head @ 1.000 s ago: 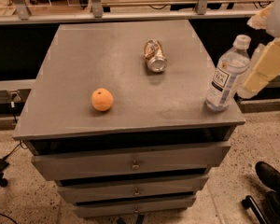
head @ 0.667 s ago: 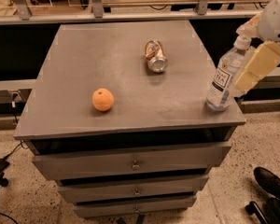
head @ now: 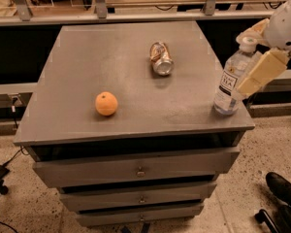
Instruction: Move blue plastic bottle near orange can
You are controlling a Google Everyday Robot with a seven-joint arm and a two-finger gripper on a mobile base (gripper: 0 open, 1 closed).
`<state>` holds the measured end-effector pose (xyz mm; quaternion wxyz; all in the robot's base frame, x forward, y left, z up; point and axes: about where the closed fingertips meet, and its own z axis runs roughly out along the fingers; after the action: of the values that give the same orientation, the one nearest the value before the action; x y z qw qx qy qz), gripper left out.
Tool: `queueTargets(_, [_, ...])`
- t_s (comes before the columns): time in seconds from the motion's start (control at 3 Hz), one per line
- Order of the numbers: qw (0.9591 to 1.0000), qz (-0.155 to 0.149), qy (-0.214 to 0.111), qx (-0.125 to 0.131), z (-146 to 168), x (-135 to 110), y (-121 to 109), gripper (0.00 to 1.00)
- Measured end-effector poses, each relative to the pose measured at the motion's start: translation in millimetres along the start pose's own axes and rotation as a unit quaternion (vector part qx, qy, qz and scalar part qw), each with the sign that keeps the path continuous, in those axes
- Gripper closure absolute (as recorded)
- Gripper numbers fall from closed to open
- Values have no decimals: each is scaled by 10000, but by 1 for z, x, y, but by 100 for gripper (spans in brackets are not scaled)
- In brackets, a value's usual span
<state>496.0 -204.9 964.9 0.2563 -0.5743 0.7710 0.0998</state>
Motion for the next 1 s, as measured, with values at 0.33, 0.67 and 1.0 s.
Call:
queueTargets(0.33, [10000, -4, -1, 4, -1, -2, 0, 39])
queueTargets(0.67, [10000, -4, -2, 4, -2, -2, 0, 70])
queueTargets(1.0, [10000, -16, -8, 13, -1, -3, 0, 92])
